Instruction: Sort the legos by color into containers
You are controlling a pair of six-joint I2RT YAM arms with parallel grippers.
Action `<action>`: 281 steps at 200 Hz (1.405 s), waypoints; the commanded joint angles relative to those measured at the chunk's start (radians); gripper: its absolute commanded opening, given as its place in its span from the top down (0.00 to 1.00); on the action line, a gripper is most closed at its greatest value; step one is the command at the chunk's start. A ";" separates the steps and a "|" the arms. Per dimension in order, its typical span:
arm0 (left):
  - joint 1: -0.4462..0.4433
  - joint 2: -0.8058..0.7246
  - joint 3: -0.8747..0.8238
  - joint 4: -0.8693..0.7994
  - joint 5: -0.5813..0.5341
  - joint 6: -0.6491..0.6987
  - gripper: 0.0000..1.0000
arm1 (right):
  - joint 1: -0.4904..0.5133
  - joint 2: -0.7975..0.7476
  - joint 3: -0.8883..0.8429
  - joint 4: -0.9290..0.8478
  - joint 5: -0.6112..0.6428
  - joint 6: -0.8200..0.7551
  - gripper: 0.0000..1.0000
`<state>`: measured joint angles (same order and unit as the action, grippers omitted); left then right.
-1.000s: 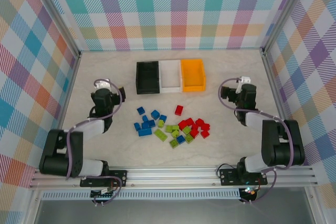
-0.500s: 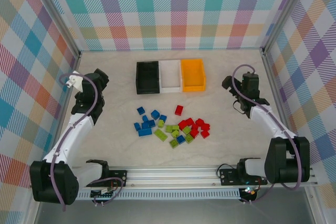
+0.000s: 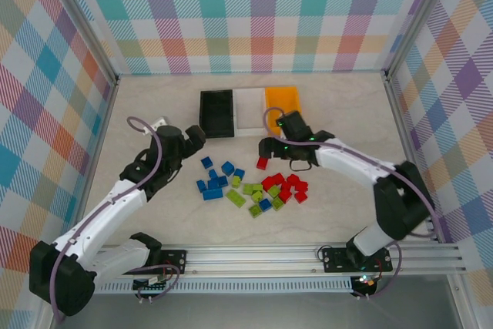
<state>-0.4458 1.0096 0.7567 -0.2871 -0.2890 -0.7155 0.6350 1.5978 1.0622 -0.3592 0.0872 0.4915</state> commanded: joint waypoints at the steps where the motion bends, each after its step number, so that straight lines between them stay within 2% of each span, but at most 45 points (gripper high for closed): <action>1: -0.012 -0.011 -0.044 -0.027 0.036 -0.027 0.00 | 0.044 0.081 0.066 -0.078 0.127 0.101 0.15; 35: -0.022 -0.020 -0.080 -0.032 0.042 -0.041 0.00 | 0.067 0.203 0.128 -0.097 0.161 0.206 0.26; 96: -0.023 -0.058 -0.094 -0.058 0.038 -0.027 0.00 | 0.087 0.340 0.215 -0.107 0.191 0.228 0.30; 127: -0.024 -0.064 -0.110 -0.051 0.038 -0.027 0.00 | 0.092 0.378 0.234 -0.117 0.174 0.222 0.38; 181: -0.025 -0.053 -0.105 -0.056 0.043 -0.021 0.00 | 0.115 0.333 0.198 -0.121 0.159 0.229 0.50; 248: -0.048 0.012 -0.033 -0.111 0.011 -0.027 0.00 | 0.115 0.272 0.163 -0.080 0.163 0.221 0.82; 281: -0.068 0.055 0.018 -0.123 0.026 0.004 0.00 | 0.079 0.168 0.183 -0.081 0.172 0.163 0.88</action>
<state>-0.4938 1.0492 0.7238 -0.3859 -0.2584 -0.7368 0.7383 1.8767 1.2339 -0.4496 0.2604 0.7036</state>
